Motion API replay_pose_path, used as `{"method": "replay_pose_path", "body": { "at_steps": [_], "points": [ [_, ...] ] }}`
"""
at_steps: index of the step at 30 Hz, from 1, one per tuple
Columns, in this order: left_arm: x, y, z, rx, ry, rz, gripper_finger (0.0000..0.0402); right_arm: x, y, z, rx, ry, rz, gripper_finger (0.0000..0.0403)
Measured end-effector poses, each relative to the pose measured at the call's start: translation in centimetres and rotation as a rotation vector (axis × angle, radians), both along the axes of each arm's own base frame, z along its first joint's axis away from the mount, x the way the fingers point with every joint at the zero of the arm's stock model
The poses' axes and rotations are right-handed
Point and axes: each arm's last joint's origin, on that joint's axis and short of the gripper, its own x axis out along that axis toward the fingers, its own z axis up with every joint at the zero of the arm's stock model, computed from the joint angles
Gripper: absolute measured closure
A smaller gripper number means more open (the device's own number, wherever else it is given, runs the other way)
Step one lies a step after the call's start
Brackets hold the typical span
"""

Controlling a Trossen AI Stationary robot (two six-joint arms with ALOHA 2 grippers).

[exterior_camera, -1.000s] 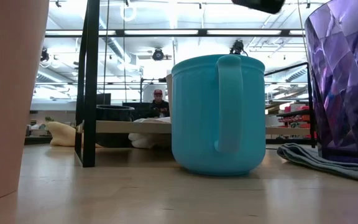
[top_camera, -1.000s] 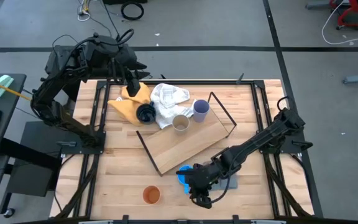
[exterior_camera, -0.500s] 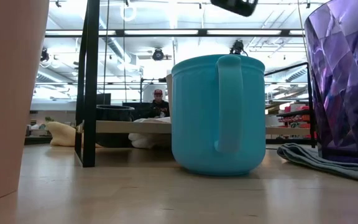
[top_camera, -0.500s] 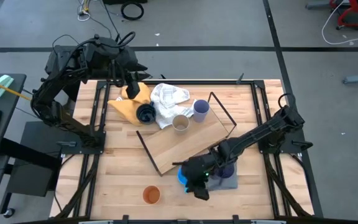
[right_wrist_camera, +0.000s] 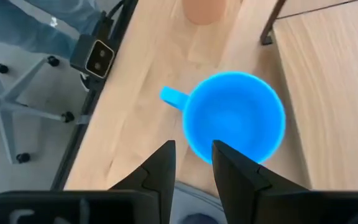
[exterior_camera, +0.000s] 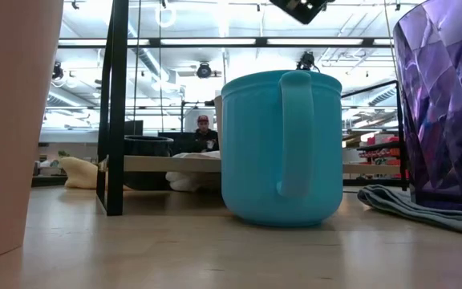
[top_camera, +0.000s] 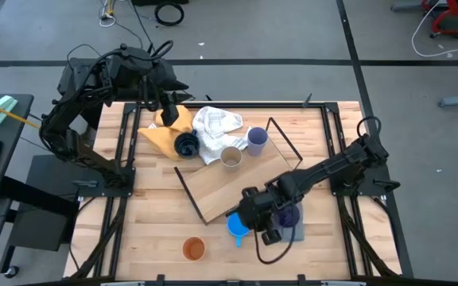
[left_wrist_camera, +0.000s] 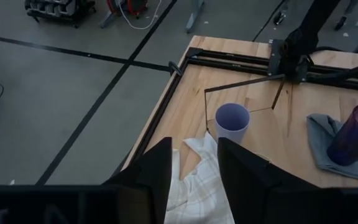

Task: Stack small to large cups/mugs on shelf
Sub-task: Put the light blue mug on the shelf

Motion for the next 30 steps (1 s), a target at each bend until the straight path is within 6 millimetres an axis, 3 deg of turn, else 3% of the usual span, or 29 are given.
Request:
{"method": "replay_pose_path", "body": {
  "at_steps": [4,14,30],
  "points": [
    [0.0,0.0,0.0,0.002,0.0,0.004,0.0259,0.5,-0.6,-0.7,0.0,0.021,0.058,0.0291],
    [0.0,0.1,0.0,0.011,0.002,0.02,0.0266,1.9,0.1,-4.0,-0.021,0.061,0.229,0.0291],
    [0.0,0.1,0.0,0.011,-0.001,0.024,0.0268,3.1,0.6,-6.8,-0.038,0.076,0.292,0.0291]
  ]
}}
